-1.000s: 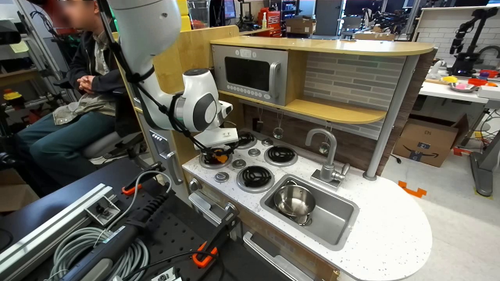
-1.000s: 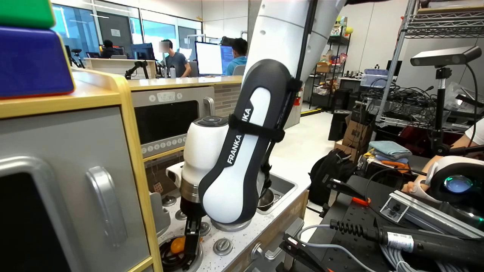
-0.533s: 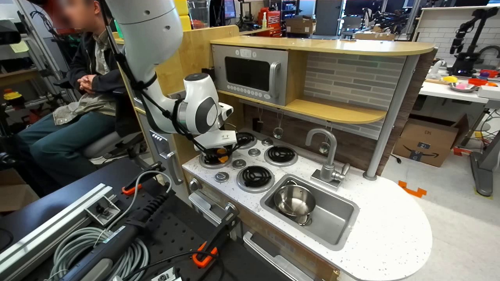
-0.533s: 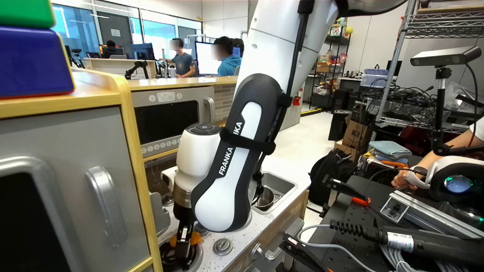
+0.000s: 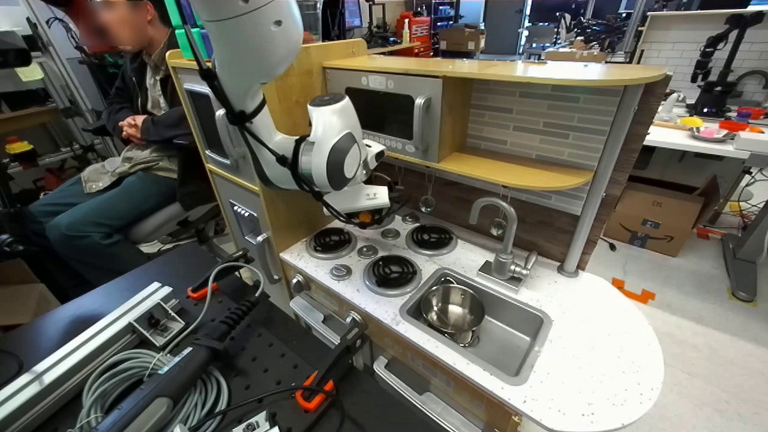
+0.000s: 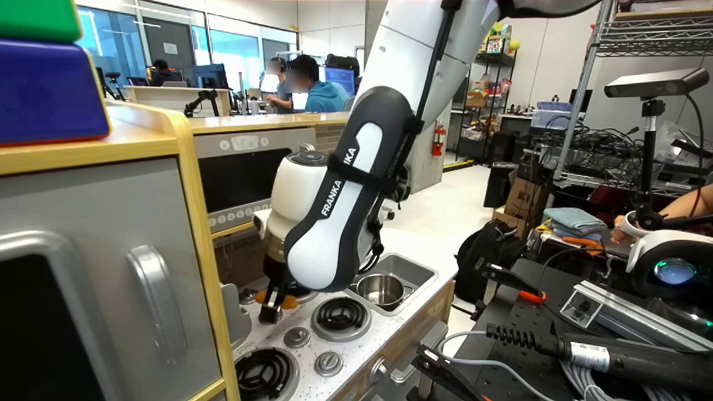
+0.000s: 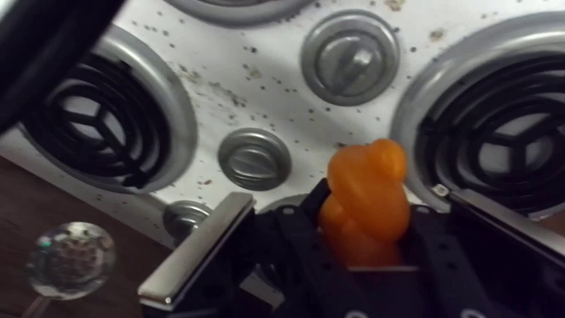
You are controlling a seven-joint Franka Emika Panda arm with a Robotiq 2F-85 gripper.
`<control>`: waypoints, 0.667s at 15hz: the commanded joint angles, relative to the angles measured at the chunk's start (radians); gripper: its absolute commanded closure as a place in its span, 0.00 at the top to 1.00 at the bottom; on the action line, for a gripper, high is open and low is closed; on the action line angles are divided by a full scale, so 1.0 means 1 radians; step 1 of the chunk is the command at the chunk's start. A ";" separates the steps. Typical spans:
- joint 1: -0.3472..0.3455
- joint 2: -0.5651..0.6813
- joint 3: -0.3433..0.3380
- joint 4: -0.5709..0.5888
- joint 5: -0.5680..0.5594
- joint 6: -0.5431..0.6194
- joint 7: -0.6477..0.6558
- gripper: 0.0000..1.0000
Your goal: Put the orange object in the pot in the sink
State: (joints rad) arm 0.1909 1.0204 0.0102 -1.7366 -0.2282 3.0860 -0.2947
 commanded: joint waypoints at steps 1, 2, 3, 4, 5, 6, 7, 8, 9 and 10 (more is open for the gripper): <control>-0.097 -0.060 -0.021 -0.039 -0.002 -0.059 0.023 0.02; -0.115 -0.057 -0.054 -0.036 0.001 -0.078 0.035 0.02; -0.133 -0.046 -0.078 -0.019 0.003 -0.100 0.043 0.02; -0.145 -0.027 -0.109 -0.001 0.006 -0.128 0.058 0.02; -0.152 -0.002 -0.141 0.025 0.010 -0.162 0.079 0.02; -0.156 0.003 -0.168 0.038 0.011 -0.206 0.096 0.02; -0.159 0.025 -0.195 0.055 0.012 -0.243 0.122 0.02; -0.156 0.037 -0.221 0.071 0.010 -0.292 0.149 0.02; -0.156 0.044 -0.238 0.086 0.007 -0.335 0.170 0.02; -0.161 0.057 -0.244 0.101 0.004 -0.376 0.184 0.02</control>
State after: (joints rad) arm 0.0158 1.0275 -0.1984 -1.7113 -0.2259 2.8241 -0.1763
